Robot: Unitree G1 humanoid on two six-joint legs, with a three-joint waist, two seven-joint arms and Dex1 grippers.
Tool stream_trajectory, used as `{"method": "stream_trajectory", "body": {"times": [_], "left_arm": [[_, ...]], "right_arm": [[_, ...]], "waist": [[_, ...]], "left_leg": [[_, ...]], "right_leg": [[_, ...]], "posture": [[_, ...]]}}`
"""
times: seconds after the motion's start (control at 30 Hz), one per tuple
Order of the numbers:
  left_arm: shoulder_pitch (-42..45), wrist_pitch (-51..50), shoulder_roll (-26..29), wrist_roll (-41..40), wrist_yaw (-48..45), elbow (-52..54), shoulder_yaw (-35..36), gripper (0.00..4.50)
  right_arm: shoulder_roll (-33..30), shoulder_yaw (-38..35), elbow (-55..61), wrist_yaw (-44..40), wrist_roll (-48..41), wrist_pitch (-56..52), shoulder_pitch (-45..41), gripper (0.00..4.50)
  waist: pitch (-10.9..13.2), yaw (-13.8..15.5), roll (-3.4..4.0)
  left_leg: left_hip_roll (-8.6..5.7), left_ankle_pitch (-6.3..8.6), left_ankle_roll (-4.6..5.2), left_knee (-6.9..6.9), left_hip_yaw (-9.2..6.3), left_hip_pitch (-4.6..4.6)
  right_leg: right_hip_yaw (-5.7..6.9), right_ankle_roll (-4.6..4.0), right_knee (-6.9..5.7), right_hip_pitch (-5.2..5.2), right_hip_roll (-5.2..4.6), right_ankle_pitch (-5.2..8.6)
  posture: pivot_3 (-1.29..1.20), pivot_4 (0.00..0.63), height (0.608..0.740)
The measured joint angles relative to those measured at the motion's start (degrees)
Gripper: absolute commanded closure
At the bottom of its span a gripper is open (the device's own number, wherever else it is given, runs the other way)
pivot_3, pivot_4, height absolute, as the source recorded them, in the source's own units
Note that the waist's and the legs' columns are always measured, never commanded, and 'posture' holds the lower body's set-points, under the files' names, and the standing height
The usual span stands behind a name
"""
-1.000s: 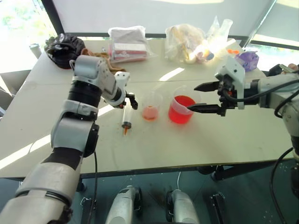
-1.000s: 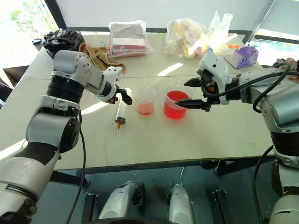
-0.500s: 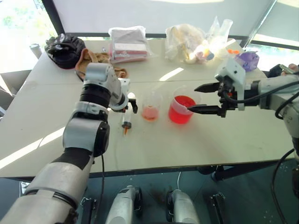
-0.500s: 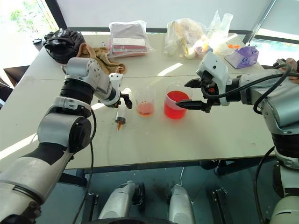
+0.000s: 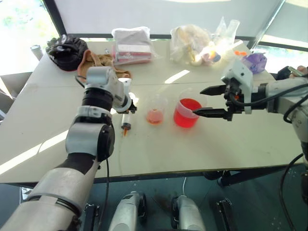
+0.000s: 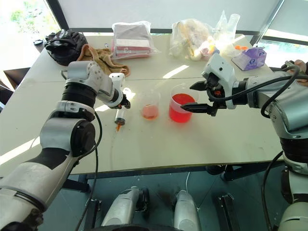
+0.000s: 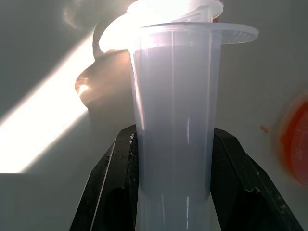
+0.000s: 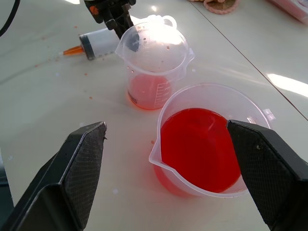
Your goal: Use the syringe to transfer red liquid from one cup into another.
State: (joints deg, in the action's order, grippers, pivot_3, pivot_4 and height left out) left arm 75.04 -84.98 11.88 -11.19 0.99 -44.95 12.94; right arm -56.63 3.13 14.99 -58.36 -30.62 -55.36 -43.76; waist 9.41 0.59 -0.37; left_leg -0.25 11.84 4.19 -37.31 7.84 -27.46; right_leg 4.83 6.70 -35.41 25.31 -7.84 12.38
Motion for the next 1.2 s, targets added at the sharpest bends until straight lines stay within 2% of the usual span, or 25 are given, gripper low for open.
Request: {"method": "stream_trajectory", "body": {"times": [0.1, 0.2, 0.33, 0.43, 0.53, 0.6, 0.73, 1.0, 1.2], "left_arm": [[-2.89, -0.43, 4.54, -2.20, -3.47, 9.88, 2.04, 3.10], [-4.19, 5.33, 9.18, -3.55, -8.51, 17.06, 1.79, 3.10], [-4.56, 13.80, 12.30, -4.58, -14.96, 22.84, -0.12, 3.10], [-2.41, 14.18, 13.54, -8.93, -24.20, 23.98, -2.11, 3.10], [-1.01, 19.84, 10.84, -11.74, -29.63, 26.03, -3.19, 3.10], [-1.03, 27.45, 8.18, -12.06, -32.26, 27.04, -3.44, 3.10], [-3.04, 42.03, 0.96, -12.66, -35.88, 28.17, -4.71, 3.10], [-8.11, 63.68, -12.90, -12.67, -40.24, 24.97, -8.99, 3.10], [-13.07, 78.18, -17.38, -9.21, -42.04, 20.90, -12.60, 3.10]], "right_arm": [[-0.20, -0.34, 0.11, 0.12, 0.01, 0.05, 0.42, 0.31], [-0.24, -0.42, -0.05, 0.30, 0.07, 0.40, 0.43, 0.31], [0.67, -0.51, -0.75, 1.49, 0.54, 1.76, -0.35, 0.31], [1.17, -1.49, -1.76, 2.37, 0.58, 2.36, -1.47, 0.31], [2.58, -3.45, -2.22, 3.93, 0.49, 3.46, -2.08, 0.31], [3.87, -5.61, -3.01, 5.70, 0.01, 3.27, -2.13, 0.31], [4.17, -9.55, -3.16, 8.47, -1.20, 2.22, -2.10, 0.31], [2.59, -15.38, -0.43, 11.59, -3.68, -1.65, -0.12, 0.31], [2.13, -20.74, 1.66, 14.87, -7.27, -5.99, 0.04, 0.31]], "waist": [[0.00, -0.37, 0.00], [0.00, -0.40, 0.01], [0.00, 0.26, 0.00], [0.00, 0.42, 0.00], [0.00, 0.16, 0.00], [0.00, 0.05, 0.00], [-0.01, 0.11, 0.01], [-0.01, 0.27, 0.02], [-0.03, 0.29, 0.05]], "left_leg": [[0.02, -0.05, -0.08, 0.11, 0.01, 0.00], [0.02, -0.07, -0.12, 0.12, 0.02, 0.02], [-0.05, -0.07, -0.11, 0.07, 0.02, 0.02], [-0.08, -0.06, -0.10, 0.03, 0.02, 0.00], [-0.08, -0.07, -0.09, 0.04, 0.02, 0.01], [-0.05, -0.07, -0.09, 0.05, 0.03, 0.04], [-0.03, -0.09, -0.04, 0.02, 0.05, 0.08], [0.01, 0.07, 0.48, -0.40, 0.04, 0.04], [0.04, 0.23, 0.72, -0.64, 0.03, 0.04]], "right_leg": [[-0.01, 0.00, -0.02, 0.06, 0.05, 0.00], [0.00, 0.00, -0.02, 0.06, 0.08, 0.00], [0.03, -0.01, 0.01, 0.00, 0.08, 0.00], [0.08, -0.01, 0.04, -0.03, 0.08, 0.00], [0.08, -0.01, 0.07, -0.10, 0.09, 0.00], [0.08, -0.01, 0.05, -0.10, 0.14, -0.01], [0.09, -0.01, 0.04, -0.18, 0.18, 0.00], [0.14, 0.00, 0.10, -0.37, 0.15, 0.00], [0.14, -0.03, 0.10, -0.49, 0.11, 0.01]], "posture": [[0.00, 0.150, 0.740], [0.00, 0.150, 0.740], [0.00, 0.150, 0.740], [0.00, 0.150, 0.740], [0.00, 0.150, 0.740], [0.00, 0.150, 0.740], [0.00, 0.150, 0.740], [0.00, 0.150, 0.740], [0.00, 0.150, 0.740]]}}
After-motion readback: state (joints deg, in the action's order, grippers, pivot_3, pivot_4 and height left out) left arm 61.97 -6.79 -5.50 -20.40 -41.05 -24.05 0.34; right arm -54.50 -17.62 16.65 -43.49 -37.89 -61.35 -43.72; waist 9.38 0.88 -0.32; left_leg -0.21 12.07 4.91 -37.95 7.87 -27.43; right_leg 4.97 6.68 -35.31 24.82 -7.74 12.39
